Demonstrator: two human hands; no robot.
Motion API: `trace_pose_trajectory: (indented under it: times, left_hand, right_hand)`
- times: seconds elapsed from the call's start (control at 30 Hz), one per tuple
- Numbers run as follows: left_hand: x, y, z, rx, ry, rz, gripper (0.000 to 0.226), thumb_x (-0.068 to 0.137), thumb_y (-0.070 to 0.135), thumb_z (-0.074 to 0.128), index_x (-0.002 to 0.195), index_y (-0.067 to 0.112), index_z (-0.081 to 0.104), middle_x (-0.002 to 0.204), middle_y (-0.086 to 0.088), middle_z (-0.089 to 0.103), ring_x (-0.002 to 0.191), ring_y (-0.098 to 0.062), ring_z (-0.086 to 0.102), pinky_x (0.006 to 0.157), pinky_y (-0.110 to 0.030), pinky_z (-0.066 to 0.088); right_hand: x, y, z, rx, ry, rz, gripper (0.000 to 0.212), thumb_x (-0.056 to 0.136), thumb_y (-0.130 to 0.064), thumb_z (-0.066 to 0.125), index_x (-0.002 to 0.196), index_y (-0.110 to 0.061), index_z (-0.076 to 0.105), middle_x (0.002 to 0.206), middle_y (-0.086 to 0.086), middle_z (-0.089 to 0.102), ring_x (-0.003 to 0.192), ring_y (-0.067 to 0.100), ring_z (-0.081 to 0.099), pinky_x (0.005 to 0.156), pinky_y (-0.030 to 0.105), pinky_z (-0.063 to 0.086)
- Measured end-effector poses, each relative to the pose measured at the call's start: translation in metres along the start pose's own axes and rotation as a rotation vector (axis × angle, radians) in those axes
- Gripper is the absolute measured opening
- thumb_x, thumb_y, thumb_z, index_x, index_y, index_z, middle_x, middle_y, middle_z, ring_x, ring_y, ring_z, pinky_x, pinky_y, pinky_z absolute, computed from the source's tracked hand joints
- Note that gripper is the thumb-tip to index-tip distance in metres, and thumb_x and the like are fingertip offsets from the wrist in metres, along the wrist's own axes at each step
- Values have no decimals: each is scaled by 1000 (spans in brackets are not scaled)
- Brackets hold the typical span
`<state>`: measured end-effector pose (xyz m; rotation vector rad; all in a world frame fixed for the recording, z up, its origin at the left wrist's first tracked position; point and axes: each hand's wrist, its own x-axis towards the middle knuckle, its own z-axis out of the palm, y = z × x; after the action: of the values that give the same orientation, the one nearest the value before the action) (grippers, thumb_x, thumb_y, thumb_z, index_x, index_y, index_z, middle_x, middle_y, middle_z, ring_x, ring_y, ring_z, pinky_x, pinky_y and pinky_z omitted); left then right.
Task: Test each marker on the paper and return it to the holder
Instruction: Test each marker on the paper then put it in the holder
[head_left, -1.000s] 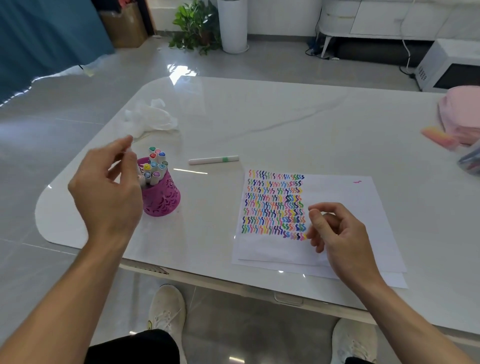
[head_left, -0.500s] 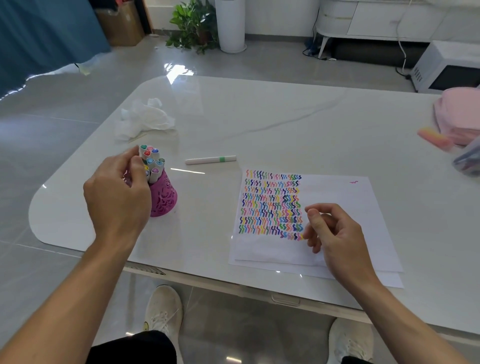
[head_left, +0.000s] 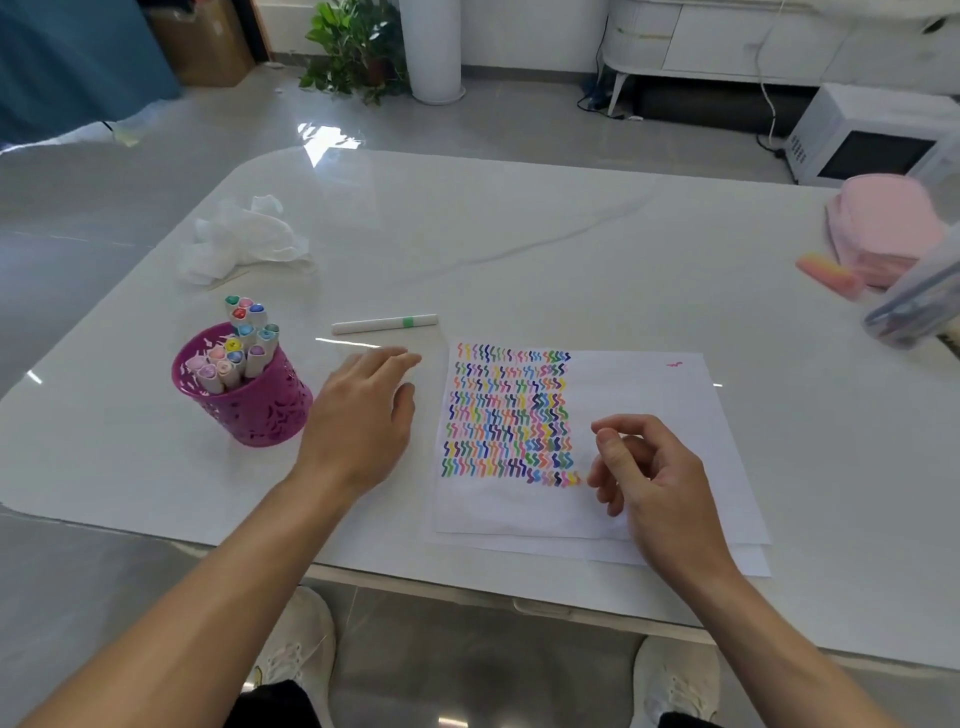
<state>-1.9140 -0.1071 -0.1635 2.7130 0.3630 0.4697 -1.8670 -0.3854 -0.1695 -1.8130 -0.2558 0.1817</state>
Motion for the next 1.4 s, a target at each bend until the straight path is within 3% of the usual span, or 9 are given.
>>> trace_pose_trajectory:
  times: [0.13,0.33,0.47,0.6,0.73,0.87,1.17,1.3,1.4]
  left_hand:
    - [22,-14,16,39,-94,-130,53,101,25,51,152,17,40,160,-1,35,147,-23,31,118,-40,27]
    - [53,-25,34,23,-125,-204,58,105,26,40,158,12,22,167,-3,15,155,-18,10,123,-40,12]
    - [57,-33,39,83,-63,-166,48,106,21,38,153,11,37,160,-8,34,150,-26,25,121,-42,17]
    - [52,-30,40,89,56,-115,33,102,19,51,132,14,62,129,-9,61,122,-33,48,102,-46,34]
    - [46,-25,34,82,105,-101,17,99,19,59,108,15,73,107,-8,66,106,-33,54,89,-42,36]
    - [36,-21,25,44,65,-106,15,98,20,61,104,14,73,103,-5,66,105,-30,54,90,-41,39]
    - [-4,35,-19,-344,-47,-110,12,96,19,65,107,21,67,92,13,67,82,-5,60,71,-26,48]
    - [-29,63,-32,-713,-220,-146,46,94,12,67,133,34,59,100,4,65,85,-11,66,74,-29,59]
    - [-42,81,-34,-939,-300,-159,54,92,3,69,132,36,57,99,-2,60,80,-19,72,72,-32,62]
  right_hand:
    - [0,2,-3,6,2,16,11,103,-15,59,102,-22,67,70,6,69,58,17,61,55,31,51]
    - [0,2,-6,11,-2,36,14,102,-12,59,101,-23,67,69,6,68,60,15,61,56,33,52]
    - [3,2,-6,0,-3,48,13,102,-13,59,102,-24,67,70,4,69,61,14,62,57,31,53]
    - [4,2,-2,-7,-17,52,12,103,-14,58,104,-22,67,71,4,70,62,12,62,58,29,53]
    - [1,1,-1,-21,-30,43,11,103,-16,58,104,-23,67,71,3,70,63,13,63,59,28,54]
    - [0,-3,-1,-15,-24,36,12,103,-15,58,103,-23,66,71,3,70,62,12,63,59,28,53]
    - [-1,-18,10,-23,-67,2,8,100,-19,64,98,-24,68,74,-2,72,65,13,67,60,30,54]
    - [-6,-24,16,-92,-180,-42,18,94,-46,64,105,-33,70,90,-11,76,84,13,72,73,35,60]
    - [-10,-28,20,-114,-283,-73,31,92,-54,60,114,-34,67,97,-14,77,93,6,73,85,29,56]
